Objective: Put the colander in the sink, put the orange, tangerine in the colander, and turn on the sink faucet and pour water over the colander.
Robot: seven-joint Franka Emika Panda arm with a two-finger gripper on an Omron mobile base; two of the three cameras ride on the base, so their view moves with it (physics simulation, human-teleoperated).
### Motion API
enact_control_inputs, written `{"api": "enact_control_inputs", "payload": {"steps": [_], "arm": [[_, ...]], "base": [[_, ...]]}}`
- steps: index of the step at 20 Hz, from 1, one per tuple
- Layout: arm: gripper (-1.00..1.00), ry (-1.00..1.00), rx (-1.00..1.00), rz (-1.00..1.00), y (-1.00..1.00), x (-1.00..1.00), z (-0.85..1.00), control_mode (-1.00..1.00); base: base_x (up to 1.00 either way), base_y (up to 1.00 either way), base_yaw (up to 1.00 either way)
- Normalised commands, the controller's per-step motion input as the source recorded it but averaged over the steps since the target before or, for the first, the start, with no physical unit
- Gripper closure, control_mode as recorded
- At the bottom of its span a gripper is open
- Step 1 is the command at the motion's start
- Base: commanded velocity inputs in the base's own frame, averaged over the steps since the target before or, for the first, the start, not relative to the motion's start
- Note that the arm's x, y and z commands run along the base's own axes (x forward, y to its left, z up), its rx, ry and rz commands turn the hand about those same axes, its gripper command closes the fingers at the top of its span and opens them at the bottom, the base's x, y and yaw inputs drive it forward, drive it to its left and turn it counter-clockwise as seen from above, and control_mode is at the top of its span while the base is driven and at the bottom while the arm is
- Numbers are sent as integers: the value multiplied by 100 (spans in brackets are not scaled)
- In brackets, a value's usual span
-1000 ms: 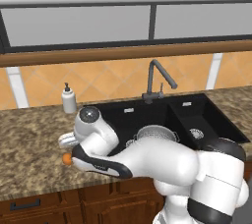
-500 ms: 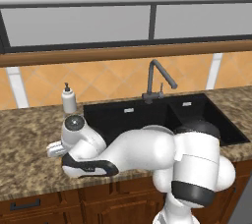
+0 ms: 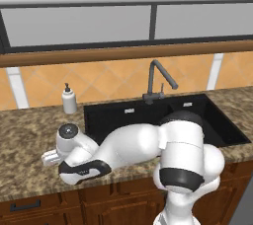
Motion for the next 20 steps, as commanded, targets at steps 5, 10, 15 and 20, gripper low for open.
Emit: {"api": "enact_control_inputs", "payload": {"steps": [5, 10, 15, 20], "arm": [[-100, 0, -1, 0, 0, 0, -45, -100], [-100, -6, -2, 0, 4, 4, -40, -100], [100, -11, 0, 1, 1, 4, -30, -100], [100, -8, 0, 0, -53, -4, -66, -100]], "base": [[0, 0, 0], [0, 0, 0], [0, 0, 0], [0, 0, 0]]}}
